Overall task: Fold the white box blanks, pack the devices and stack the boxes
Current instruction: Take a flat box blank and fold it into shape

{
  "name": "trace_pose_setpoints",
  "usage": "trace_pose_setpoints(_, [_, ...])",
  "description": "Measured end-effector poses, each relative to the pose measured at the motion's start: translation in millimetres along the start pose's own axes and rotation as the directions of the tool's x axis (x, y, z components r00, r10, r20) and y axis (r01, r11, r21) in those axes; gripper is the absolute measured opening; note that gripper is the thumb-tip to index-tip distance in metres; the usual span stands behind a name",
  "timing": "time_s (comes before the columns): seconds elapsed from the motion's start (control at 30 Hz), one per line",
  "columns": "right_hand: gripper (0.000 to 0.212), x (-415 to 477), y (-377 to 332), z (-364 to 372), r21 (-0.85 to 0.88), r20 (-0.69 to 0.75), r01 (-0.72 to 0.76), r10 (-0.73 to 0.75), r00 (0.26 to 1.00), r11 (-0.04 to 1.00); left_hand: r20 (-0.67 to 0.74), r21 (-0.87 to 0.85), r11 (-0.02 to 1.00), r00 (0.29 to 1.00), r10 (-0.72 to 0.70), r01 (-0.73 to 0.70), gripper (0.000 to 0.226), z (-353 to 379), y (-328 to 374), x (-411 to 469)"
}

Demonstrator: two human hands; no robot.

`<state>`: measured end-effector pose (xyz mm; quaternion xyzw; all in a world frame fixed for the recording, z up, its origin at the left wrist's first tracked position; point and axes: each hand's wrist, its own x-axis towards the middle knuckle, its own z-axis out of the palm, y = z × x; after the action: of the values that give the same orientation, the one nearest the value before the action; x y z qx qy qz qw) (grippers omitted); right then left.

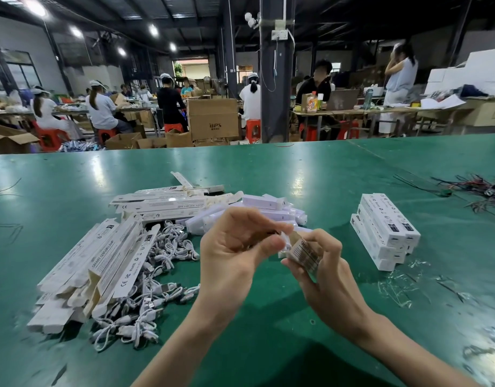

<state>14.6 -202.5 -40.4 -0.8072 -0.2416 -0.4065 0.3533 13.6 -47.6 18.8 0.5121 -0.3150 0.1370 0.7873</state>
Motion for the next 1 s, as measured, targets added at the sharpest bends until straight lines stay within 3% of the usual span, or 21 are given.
trace_pose_setpoints(0.17, [0.064, 1, -2, -2, 0.017, 0.014, 0.016, -0.016, 1.0, 1.0, 0.0, 0.23, 0.97, 0.997, 0.081, -0.079, 0.025, 3, -7, -5])
trace_pose_setpoints(0.3, [0.057, 0, -4, -3, 0.026, 0.025, 0.005, -0.006, 1.0, 1.0, -0.027, 0.296, 0.951, 0.994, 0.102, -0.089, 0.039, 0, -10, -4])
trace_pose_setpoints(0.43, [0.052, 2, -5, -5, 0.062, 0.035, 0.009, -0.011, 0.999, 0.998, 0.027, 0.321, 0.944, 0.997, 0.071, -0.076, 0.037, -4, -14, 0])
trace_pose_setpoints(0.57, [0.057, 2, -5, -7, 0.059, 0.051, 0.025, -0.028, 0.998, 0.998, 0.07, 0.585, 0.789, 0.981, 0.18, -0.187, 0.03, -9, -12, 2])
trace_pose_setpoints(0.67, [0.067, 1, -6, -5, 0.073, 0.069, 0.061, -0.066, 0.995, 0.995, 0.072, 0.649, 0.734, 0.977, 0.199, -0.198, 0.021, -14, -10, 4])
trace_pose_setpoints(0.83, [0.065, 1, -3, -7, 0.066, 0.093, 0.053, -0.059, 0.994, 0.996, 0.14, 0.773, 0.597, 0.975, 0.172, -0.216, 0.01, -16, -7, 6])
trace_pose_setpoints(0.93, [0.067, 1, -2, -7, 0.058, 0.109, 0.048, -0.054, 0.993, 0.997, 0.156, 0.792, 0.563, 0.97, 0.187, -0.236, 0.01, -19, -6, 8])
trace_pose_setpoints(1.0, [0.064, 1, -4, -7, 0.056, 0.108, 0.067, -0.072, 0.992, 0.996, 0.145, 0.767, 0.592, 0.966, 0.215, -0.247, 0.015, -19, -6, 8])
